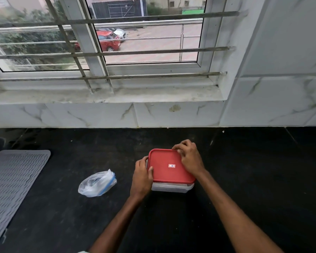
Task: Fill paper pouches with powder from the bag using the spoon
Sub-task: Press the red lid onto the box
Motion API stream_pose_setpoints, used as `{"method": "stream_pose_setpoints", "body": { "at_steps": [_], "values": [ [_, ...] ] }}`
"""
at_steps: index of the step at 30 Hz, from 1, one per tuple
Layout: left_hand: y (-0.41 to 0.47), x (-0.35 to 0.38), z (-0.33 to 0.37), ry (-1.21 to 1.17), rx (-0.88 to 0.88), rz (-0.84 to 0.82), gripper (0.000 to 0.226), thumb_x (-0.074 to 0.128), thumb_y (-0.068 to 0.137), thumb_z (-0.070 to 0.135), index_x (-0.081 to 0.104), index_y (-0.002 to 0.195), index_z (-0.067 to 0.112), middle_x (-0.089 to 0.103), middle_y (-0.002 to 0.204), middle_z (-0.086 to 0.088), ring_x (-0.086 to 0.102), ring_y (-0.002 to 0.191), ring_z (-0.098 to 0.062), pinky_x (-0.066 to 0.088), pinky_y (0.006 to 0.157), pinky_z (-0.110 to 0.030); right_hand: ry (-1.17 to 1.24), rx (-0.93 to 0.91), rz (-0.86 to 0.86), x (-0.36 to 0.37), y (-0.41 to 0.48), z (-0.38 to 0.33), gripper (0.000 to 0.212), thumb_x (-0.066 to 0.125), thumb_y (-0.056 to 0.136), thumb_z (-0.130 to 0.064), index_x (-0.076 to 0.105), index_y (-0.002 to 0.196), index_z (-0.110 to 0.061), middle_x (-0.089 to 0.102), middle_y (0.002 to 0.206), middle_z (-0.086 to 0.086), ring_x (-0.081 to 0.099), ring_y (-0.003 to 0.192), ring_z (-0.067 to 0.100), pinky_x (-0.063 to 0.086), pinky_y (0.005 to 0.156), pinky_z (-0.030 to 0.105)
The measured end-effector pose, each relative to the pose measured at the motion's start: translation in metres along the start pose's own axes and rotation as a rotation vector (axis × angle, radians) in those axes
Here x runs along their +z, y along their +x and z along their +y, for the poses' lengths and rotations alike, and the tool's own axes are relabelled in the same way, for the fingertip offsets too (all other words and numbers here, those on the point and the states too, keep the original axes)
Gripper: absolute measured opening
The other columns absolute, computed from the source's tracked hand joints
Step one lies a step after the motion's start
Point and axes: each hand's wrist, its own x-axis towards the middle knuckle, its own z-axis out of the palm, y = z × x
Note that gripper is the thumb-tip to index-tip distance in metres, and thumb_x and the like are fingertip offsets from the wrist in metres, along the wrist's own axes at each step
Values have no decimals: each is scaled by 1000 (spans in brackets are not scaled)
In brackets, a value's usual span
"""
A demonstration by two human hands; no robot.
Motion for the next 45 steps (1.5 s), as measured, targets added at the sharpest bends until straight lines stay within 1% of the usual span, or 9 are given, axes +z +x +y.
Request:
{"method": "stream_pose_setpoints", "body": {
  "at_steps": [6,10,15,20,24,28,35,40,45],
  "values": [
    [-2,0,-4,-14,-29,-36,47,43,102,16,37,148,14,48,143,-4,49,125,-14,39,104,-28,40,33,-51,-4,-7,-6,25,55,95,-9,69,104,-28,65,101,-10,59,98,10,51,88,41],
    [-6,1,0,-17,-12,-42,42,38,103,13,45,144,18,59,128,5,54,105,-3,39,85,-11,-74,73,-61,-1,-23,-16,20,57,96,-23,62,113,-31,65,111,-12,57,105,10,44,94,38],
    [-5,1,1,-44,-34,-42,40,36,102,13,53,139,17,66,114,3,60,85,2,46,74,-10,-60,151,37,-1,-32,-16,25,53,96,-17,67,110,-33,69,109,-11,63,102,13,47,92,40],
    [-6,1,1,-73,-2,-54,44,48,103,26,46,145,14,57,134,7,55,116,-4,41,96,-18,-120,202,144,-7,-32,-27,26,59,92,-10,72,104,-29,76,95,-6,71,89,19,55,80,36],
    [-6,1,1,-69,-16,-50,47,51,101,17,42,147,11,56,140,-5,49,115,-2,40,96,-16,-186,207,136,-8,-33,-30,28,61,90,-7,70,103,-30,76,90,-4,72,85,21,55,74,35],
    [-4,1,3,-70,-28,-60,43,45,102,12,44,146,12,57,139,-3,49,114,-1,39,93,-10,-232,227,66,-15,-32,-29,22,58,95,-14,69,105,-30,75,92,-3,71,89,22,55,76,37],
    [2,-2,0,-114,-53,-117,45,47,102,18,44,147,15,57,139,-3,55,122,-12,45,106,-32,-260,216,37,-17,-36,-32,21,57,96,-15,67,108,-30,75,95,-3,71,91,21,55,79,37],
    [-4,-2,-2,-72,-18,-96,39,42,103,11,51,140,17,64,122,5,61,100,-2,43,82,-7,-243,218,60,-5,-55,-34,20,53,97,-13,65,105,-26,71,100,-5,68,93,21,49,73,35],
    [-11,8,-3,2,7,-136,48,40,104,20,35,151,14,47,147,-3,47,131,-14,35,108,-26,-261,347,110,1,-72,-28,23,42,103,-27,61,117,-24,65,112,-2,63,100,20,49,78,37]
  ]
}}
